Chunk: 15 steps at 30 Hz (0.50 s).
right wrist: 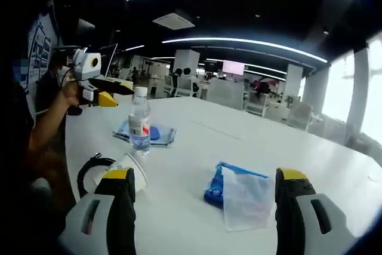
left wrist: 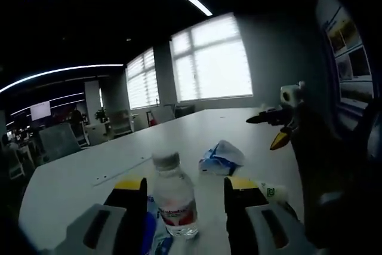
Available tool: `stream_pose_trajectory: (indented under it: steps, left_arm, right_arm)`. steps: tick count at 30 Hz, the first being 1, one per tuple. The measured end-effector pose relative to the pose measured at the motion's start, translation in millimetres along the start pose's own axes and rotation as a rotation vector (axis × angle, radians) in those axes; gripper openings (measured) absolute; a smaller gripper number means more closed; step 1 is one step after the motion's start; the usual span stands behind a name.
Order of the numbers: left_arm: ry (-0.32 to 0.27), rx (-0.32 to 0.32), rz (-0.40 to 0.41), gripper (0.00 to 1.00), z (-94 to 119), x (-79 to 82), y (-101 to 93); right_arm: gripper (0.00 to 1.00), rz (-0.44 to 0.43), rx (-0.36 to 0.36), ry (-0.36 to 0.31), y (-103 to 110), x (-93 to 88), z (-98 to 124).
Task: Arrange the tabletop items into an orderly group along one side of the table until the central work area is clear of visible clutter.
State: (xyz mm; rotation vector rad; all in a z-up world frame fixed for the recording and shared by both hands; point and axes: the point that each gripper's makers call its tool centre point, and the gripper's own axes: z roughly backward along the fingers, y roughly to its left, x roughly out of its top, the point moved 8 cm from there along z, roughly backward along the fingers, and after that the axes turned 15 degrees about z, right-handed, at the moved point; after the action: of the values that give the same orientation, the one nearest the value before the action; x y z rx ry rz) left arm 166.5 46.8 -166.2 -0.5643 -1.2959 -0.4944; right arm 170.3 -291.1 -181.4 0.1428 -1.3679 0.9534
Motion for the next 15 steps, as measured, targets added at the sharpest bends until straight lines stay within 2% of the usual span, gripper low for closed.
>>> stream_pose_trajectory:
  steps: [15]
  left_arm:
    - [-0.003, 0.027, 0.012, 0.51, -6, -14.5, 7.6]
  right_arm:
    - [0.94, 0.016, 0.074, -0.038, 14, 23.1, -25]
